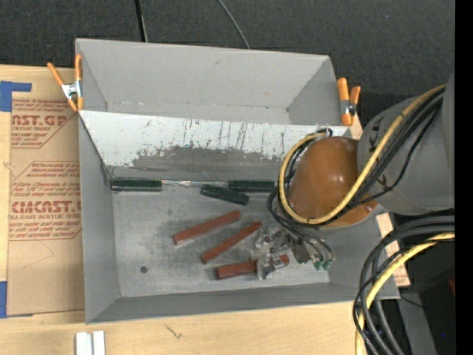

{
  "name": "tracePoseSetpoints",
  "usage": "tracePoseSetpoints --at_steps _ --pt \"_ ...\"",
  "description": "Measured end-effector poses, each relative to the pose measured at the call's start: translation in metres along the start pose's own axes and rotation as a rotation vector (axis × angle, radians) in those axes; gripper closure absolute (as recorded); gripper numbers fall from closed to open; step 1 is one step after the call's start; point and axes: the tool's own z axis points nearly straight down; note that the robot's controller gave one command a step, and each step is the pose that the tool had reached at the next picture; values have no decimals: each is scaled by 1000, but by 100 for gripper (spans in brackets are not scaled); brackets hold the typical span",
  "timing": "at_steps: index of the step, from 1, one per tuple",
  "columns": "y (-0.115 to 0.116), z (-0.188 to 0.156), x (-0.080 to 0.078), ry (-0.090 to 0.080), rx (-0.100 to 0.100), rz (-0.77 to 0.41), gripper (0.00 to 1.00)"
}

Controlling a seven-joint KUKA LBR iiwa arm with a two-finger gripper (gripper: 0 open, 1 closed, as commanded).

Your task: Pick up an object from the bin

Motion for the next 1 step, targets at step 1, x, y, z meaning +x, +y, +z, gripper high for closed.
tracePoseSetpoints --at_steps 1 --pt "-1 -18 -1 -4 2 1 100"
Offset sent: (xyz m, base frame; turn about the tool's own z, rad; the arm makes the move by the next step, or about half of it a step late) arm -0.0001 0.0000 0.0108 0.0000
